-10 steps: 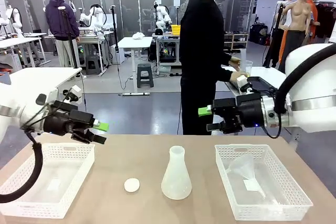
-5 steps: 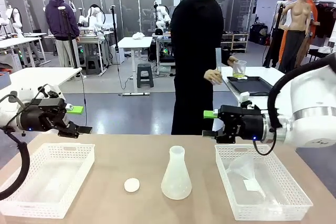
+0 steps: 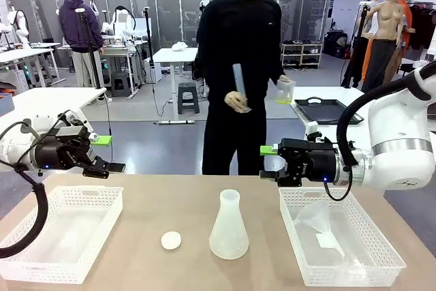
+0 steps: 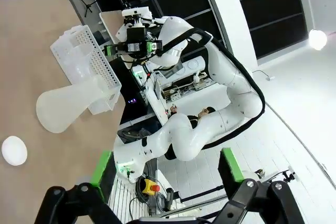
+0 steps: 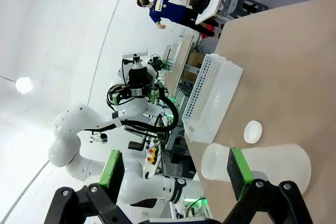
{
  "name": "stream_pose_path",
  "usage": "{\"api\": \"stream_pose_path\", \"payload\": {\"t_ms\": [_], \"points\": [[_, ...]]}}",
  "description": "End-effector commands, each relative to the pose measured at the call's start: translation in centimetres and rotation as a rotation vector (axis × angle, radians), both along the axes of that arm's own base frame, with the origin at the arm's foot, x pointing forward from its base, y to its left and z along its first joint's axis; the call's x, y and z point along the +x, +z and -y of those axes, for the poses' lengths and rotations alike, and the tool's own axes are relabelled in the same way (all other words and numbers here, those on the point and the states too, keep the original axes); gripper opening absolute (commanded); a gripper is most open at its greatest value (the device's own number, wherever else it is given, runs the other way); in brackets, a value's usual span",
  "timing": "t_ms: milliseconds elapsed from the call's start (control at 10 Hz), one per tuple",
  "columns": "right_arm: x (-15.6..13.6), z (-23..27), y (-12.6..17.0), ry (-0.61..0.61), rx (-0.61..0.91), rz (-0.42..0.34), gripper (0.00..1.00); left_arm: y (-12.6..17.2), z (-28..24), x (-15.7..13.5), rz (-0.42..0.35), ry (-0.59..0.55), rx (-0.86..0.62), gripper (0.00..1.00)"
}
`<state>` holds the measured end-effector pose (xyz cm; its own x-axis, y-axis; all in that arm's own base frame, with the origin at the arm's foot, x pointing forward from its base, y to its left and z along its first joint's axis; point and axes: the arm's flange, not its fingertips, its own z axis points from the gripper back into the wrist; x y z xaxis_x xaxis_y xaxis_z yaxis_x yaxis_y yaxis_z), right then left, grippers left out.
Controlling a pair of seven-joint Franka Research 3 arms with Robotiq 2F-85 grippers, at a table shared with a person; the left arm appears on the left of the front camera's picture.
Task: Prepare the solutions needed for the experiment.
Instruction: Pick up the Plastic Funnel and insert it into the Big flask.
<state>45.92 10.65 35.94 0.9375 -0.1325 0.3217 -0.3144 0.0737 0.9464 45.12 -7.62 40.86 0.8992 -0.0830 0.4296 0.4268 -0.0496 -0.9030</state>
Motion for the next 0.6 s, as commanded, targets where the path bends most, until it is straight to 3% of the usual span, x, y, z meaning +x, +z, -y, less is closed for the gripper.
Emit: {"api": "stream_pose_path", "payload": {"t_ms": [0,300,500], "points": [[-0.2,-0.1,-0.2,0.001,0.018,-0.009,1.00,0.0,-0.1,-0.4,0.000,0.011,0.005,1.00],[-0.2,0.0,-0.3,0.002,-0.001,-0.007,1.00,0.0,-0.1,-0.4,0.000,0.011,0.005,1.00],[2.4,0.5,4.1,0.138,-0.312,0.319,1.00,0.0,-0.1,-0.4,0.000,0.011,0.005,1.00]]}}
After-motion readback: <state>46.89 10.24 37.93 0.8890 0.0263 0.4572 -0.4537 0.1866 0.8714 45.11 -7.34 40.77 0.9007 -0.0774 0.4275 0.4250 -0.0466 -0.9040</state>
